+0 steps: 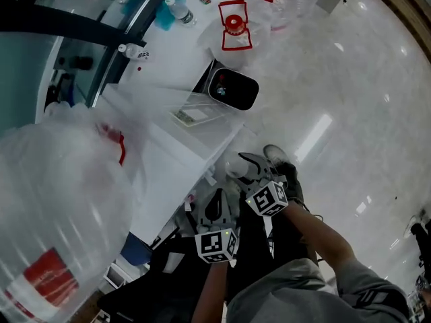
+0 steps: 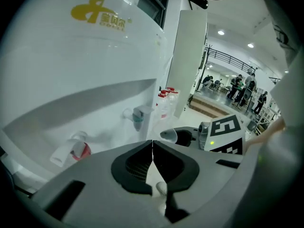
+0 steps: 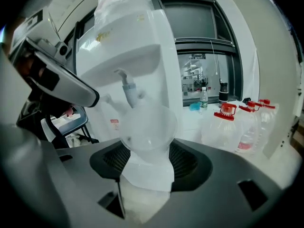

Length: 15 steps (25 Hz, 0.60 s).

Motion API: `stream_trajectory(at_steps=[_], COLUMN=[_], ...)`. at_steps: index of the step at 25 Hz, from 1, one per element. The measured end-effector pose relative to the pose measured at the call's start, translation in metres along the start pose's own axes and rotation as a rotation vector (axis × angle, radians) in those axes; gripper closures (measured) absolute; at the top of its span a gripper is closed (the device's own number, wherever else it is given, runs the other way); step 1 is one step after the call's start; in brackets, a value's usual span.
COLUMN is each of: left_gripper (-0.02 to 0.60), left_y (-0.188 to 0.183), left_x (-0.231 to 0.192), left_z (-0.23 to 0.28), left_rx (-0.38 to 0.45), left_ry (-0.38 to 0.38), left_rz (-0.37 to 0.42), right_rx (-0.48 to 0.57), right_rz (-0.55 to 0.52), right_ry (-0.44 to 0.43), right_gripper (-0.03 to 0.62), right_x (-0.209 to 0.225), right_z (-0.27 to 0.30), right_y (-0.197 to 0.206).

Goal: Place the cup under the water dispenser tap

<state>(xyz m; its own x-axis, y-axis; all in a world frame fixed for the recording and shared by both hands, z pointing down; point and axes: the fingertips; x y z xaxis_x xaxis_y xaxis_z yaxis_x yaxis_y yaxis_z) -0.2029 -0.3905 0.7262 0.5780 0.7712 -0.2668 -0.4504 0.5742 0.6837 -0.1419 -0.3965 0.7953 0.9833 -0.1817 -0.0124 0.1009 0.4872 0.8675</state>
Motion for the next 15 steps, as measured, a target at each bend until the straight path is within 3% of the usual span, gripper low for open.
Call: stream_trajectory(at_steps=[15], left_gripper=[0.570], left_y=[0.049], left_x=[-0.016], left_z=[0.026], left_rx=[-0.066], left_ry=[0.006], left_rz=[0.019], right_rx=[-0.027], right_rz=[-0.008], right_ry=[-0.023], right_gripper=[0.342], right_x=[-0.019], right_z=[0.083], right_y=[0.069])
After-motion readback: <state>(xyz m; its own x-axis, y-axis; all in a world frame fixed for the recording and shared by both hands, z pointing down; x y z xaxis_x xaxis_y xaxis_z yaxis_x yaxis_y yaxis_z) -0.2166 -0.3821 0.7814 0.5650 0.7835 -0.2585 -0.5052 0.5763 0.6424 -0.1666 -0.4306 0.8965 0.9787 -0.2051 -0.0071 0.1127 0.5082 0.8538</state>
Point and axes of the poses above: the fingertips, and each gripper's own axes: z forward along the fingers, x to its right, y out of its underside, and after that the axes turned 9 degrees about -z, right-handed
